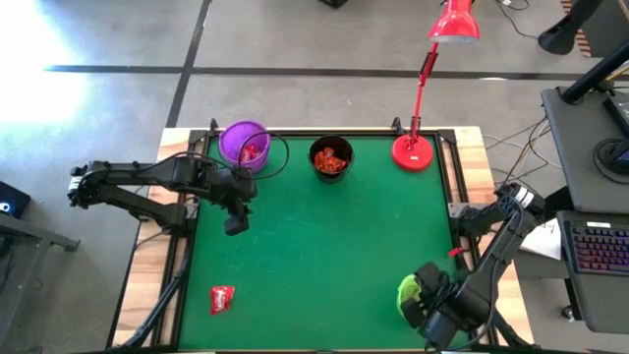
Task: Sort candy
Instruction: Put the red gummy into the green bucket, then put the red candy into the purple bucket
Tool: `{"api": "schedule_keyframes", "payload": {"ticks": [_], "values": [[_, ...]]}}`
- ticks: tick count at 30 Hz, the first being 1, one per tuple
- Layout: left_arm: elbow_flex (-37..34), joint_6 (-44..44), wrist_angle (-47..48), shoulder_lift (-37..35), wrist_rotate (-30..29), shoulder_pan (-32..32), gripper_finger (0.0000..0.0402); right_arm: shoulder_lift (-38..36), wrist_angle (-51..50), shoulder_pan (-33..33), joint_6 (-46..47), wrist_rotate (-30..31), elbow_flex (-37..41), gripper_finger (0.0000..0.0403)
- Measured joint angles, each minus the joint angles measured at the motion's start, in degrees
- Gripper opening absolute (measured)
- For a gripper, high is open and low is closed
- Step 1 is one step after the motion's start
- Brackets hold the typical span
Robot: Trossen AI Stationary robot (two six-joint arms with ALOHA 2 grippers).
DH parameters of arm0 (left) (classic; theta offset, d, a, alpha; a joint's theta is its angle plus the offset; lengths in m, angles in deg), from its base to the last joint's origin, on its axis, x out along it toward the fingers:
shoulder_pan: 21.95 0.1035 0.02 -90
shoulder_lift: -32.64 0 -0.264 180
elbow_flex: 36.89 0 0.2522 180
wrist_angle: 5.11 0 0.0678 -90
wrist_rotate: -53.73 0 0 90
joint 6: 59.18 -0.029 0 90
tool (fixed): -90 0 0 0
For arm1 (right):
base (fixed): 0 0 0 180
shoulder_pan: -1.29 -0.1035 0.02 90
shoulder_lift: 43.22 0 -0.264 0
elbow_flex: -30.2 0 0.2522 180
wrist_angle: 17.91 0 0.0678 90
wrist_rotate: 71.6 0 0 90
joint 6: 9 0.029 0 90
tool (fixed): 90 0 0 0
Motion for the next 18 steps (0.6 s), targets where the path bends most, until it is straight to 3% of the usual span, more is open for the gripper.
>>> {"api": "schedule_keyframes", "payload": {"ticks": [10, 18], "values": [[0.0, -1.1, 0.6, 0.0, 1.0, 0.0, 0.0141, 0.4, -1.0, 0.0, -1.9, 0.0, 0.4, 0.0070], [0.0, -1.5, 0.4, 0.0, 1.1, 0.0, 0.0141, 0.5, -0.4, 0.0, -1.4, -1.2, 0.4, 0.0076]]}}
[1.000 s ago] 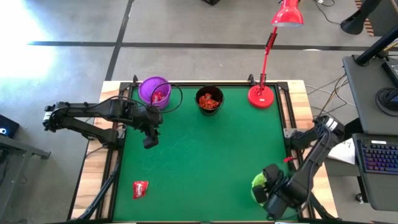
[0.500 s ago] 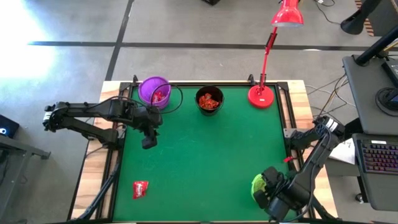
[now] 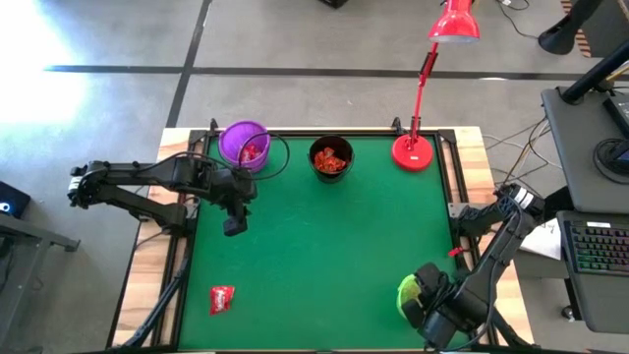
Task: Sort candy
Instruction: Put the red candy into the purple bucket
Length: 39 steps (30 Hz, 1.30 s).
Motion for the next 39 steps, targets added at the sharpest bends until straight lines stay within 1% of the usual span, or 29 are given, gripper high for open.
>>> {"api": "schedule_keyframes", "payload": {"ticks": [3, 11, 14, 16, 18, 21, 24, 27, 30, 33, 36, 39], "values": [[0.0, 0.0, 0.0, 0.0, 0.0, 0.0, 0.0141, 0.0, -0.1, 0.0, -0.1, -1.8, 0.1, 0.0090], [0.0, 0.1, 1.6, 0.0, 0.0, 0.0, 0.0141, 0.0, -0.2, 0.0, 1.1, -1.8, 0.1, 0.0161], [0.0, 0.2, 2.6, 0.0, 0.0, 0.0, 0.0141, 0.0, -0.2, 0.1, 0.9, -1.2, -0.2, 0.0180], [0.0, 0.4, 3.1, 0.0, 0.0, 0.0, 0.0141, 0.0, -0.1, 0.5, -0.3, 2.4, -0.9, 0.0186], [0.0, 1.9, 3.8, 0.0, 0.0, 0.0, 0.0141, -0.1, -0.2, 1.1, -2.1, 8.6, -1.7, 0.0187], [0.0, 6.6, 4.2, 0.0, 0.0, 0.0, 0.0141, -0.6, -0.4, 3.0, -6.7, 17.9, -2.8, 0.0184], [0.0, 12.1, 4.2, 0.0, 0.0, 0.0, 0.0141, -1.6, -2.6, 6.3, -12.1, 24.7, -3.5, 0.0183], [-1.4, 16.2, 4.0, 0.0, -0.1, 0.0, 0.0141, -3.3, -5.5, 11.1, -18.4, 30.7, -3.6, 0.0184], [-4.0, 21.8, 3.8, 0.0, -0.1, 0.0, 0.0141, -5.5, -7.3, 16.7, -26.1, 34.0, -3.6, 0.0185], [-7.8, 29.5, 3.8, 0.0, 0.7, -0.3, 0.0141, -8.0, -7.8, 22.7, -34.8, 34.6, -3.6, 0.0184], [-11.1, 35.0, 3.1, 0.0, 2.9, -1.7, 0.0141, -10.3, -7.9, 28.1, -43.6, 35.9, -3.5, 0.0185], [-13.3, 40.4, 2.2, 0.0, 3.1, -3.5, 0.0141, -12.8, -7.8, 33.6, -51.3, 37.3, -3.5, 0.0184]]}}
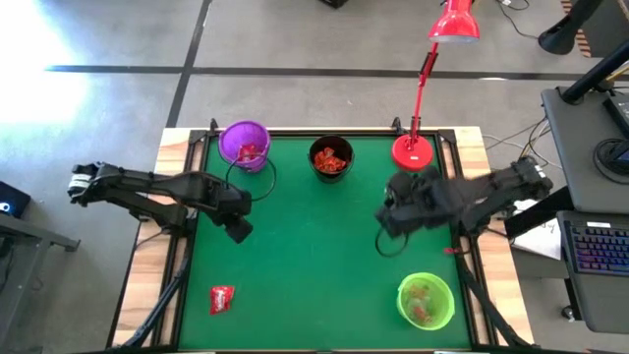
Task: Sort candy
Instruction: Put the red candy into the purple bucket
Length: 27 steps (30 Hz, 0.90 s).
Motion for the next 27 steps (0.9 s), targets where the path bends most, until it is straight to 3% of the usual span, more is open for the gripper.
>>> {"api": "schedule_keyframes", "payload": {"ticks": [6, 11, 19, 27], "values": [[-1.5, 9.3, -0.5, 0.0, 3.3, -6.1, 0.0141, -3.5, 0.1, 10.0, -15.6, 0.1, 0.0, 0.0184], [1.2, 17.9, -0.4, 0.0, 5.7, -12.1, 0.0141, -4.6, 0.2, 16.9, -23.6, 0.2, 0.1, 0.0183], [8.3, 36.8, -0.4, 0.4, -5.4, -23.4, 0.0141, -4.0, 0.6, 24.0, -33.4, 0.1, 0.5, 0.0180], [11.0, 50.9, -0.1, 6.4, -8.8, -34.9, 0.0141, -4.6, 0.4, 25.6, -37.7, 0.1, 2.2, 0.0178]]}}
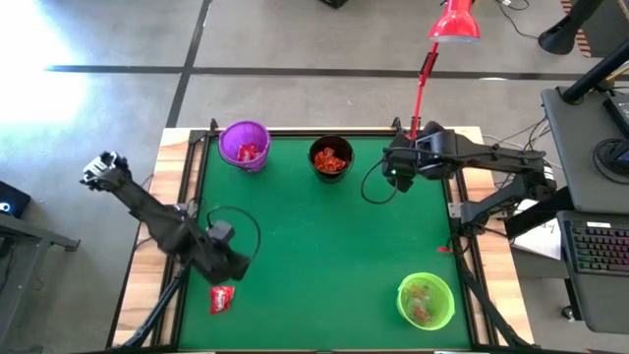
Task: Sort candy
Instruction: Put the red candy into the purple bucket
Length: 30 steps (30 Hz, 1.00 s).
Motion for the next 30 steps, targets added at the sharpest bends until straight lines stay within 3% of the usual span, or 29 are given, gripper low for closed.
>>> {"api": "schedule_keyframes", "payload": {"ticks": [10, 14, 16, 20, 30], "values": [[1.3, 22.1, -0.3, 9.4, 0.0, -12.0, 0.0141, -0.7, -0.4, 0.0, 0.9, -1.1, 0.1, 0.0178], [1.3, 31.3, -5.0, 11.8, -0.2, -16.9, 0.0141, -1.2, -0.4, 0.0, 0.6, -2.2, 0.2, 0.0178], [1.3, 33.3, -6.3, 13.4, 0.2, -18.2, 0.0141, -1.5, -0.6, 0.0, 0.4, -2.4, 0.2, 0.0178], [1.3, 33.6, -6.8, 16.9, 7.4, -18.2, 0.0141, -2.2, -0.6, -0.1, 0.5, -5.4, 0.2, 0.0178], [1.3, 33.9, -9.6, 23.8, 7.9, -16.7, 0.0141, -2.4, -0.6, -0.4, 0.5, -9.6, 0.2, 0.0178]]}}
